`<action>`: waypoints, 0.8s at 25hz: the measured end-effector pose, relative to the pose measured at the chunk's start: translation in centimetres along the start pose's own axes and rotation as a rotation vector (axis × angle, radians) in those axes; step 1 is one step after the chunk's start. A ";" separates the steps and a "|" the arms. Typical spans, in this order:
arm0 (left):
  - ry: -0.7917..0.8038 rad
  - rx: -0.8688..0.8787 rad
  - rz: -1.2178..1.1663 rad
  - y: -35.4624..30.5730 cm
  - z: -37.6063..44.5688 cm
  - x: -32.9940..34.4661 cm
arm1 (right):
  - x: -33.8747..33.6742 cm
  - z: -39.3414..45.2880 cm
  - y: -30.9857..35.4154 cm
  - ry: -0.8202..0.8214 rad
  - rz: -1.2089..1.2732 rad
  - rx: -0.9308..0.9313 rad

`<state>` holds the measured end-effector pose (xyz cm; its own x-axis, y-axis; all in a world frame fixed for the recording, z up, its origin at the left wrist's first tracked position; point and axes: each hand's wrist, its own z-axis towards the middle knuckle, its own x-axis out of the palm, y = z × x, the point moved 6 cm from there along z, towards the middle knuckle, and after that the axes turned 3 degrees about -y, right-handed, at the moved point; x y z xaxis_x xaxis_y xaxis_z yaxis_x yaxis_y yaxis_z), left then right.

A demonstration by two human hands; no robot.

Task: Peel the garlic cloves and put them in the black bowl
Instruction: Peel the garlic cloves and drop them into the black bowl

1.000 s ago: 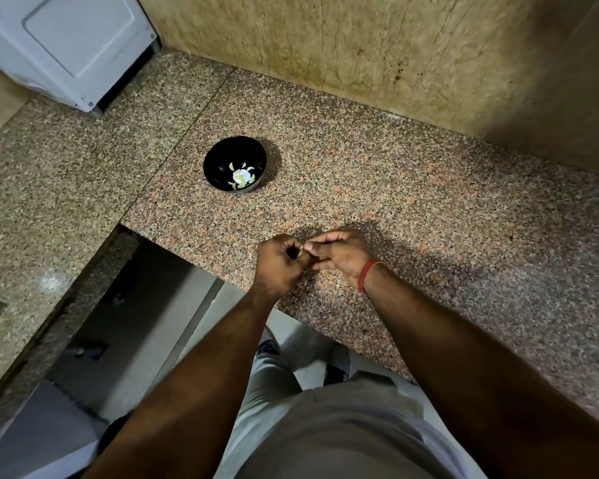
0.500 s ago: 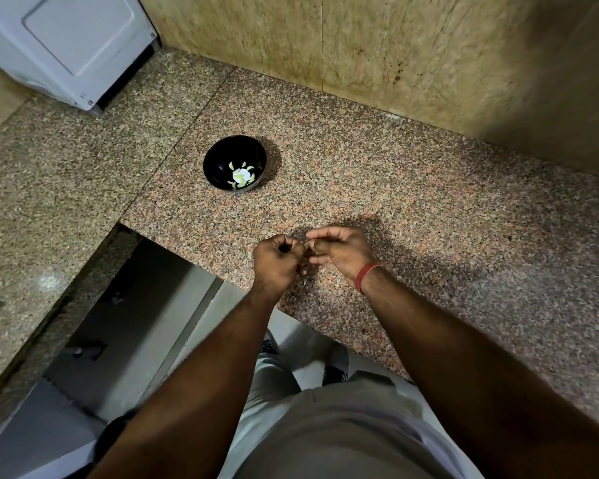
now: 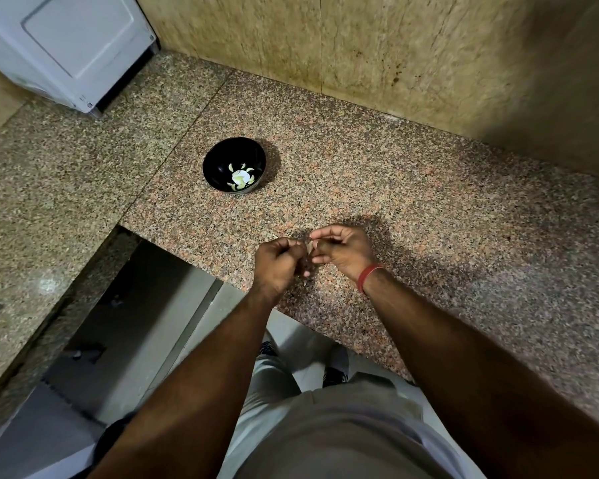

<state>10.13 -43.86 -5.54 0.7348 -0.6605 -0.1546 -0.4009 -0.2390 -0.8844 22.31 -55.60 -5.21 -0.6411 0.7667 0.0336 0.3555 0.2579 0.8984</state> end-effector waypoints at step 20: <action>0.026 -0.085 -0.087 0.7 0.2 0.5 | 0.2 -1.1 1.0 -0.003 -0.041 -0.040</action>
<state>10.29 -44.21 -6.35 0.7549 -0.6524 -0.0668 -0.3820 -0.3546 -0.8534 21.73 -55.85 -3.84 -0.6526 0.7577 -0.0054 0.3009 0.2656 0.9159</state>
